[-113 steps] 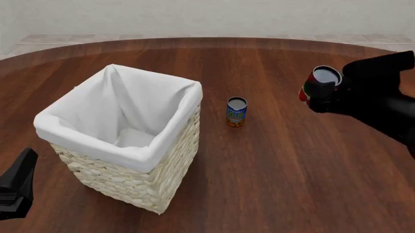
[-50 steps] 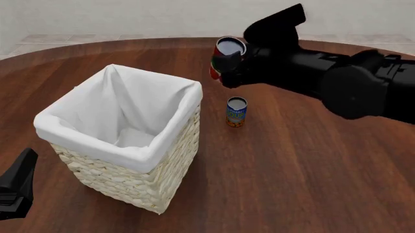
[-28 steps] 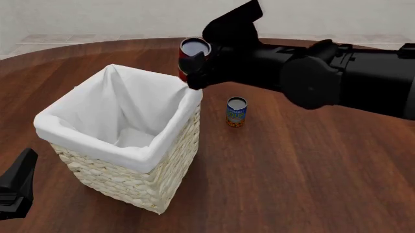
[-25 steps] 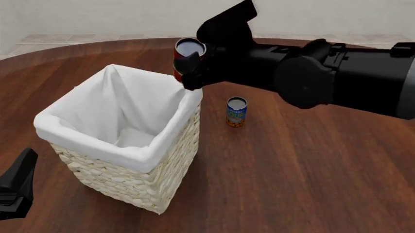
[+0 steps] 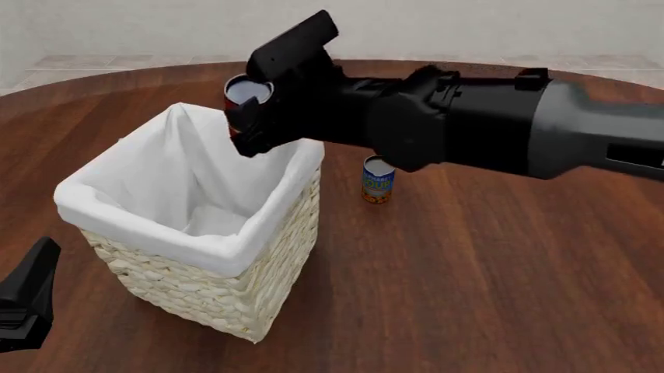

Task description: Pick up the tomato sauce, and put it in the basket.

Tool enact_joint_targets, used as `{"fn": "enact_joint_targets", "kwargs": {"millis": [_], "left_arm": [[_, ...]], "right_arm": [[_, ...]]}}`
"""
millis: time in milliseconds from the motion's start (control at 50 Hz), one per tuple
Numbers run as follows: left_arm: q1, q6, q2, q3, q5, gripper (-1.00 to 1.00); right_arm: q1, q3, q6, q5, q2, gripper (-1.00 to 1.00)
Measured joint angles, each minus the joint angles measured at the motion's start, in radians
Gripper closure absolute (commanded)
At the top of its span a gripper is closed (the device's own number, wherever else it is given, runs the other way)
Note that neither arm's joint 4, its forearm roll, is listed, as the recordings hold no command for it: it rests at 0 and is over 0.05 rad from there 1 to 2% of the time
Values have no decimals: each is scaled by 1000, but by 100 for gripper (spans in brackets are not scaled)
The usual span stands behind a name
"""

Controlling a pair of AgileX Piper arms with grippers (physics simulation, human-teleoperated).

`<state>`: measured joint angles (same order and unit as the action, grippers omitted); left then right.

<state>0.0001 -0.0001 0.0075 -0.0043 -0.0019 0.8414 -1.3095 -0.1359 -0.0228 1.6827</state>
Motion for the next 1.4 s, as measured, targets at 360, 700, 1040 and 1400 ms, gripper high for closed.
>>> {"fn": "enact_joint_targets", "kwargs": {"millis": [360,700,1040,1400], "left_arm": [[0,0,0,0,0,-100],[0,0,0,0,0,-100],[0,0,0,0,0,-100],[0,0,1,0,0,-100]], "right_arm": [[51,-130,-19,-64,135,100],[91,-226,-45,-141,249,100],[108,-279,-65,-212,316,-100],[116,-290,-58,-231,318,-100]]}}
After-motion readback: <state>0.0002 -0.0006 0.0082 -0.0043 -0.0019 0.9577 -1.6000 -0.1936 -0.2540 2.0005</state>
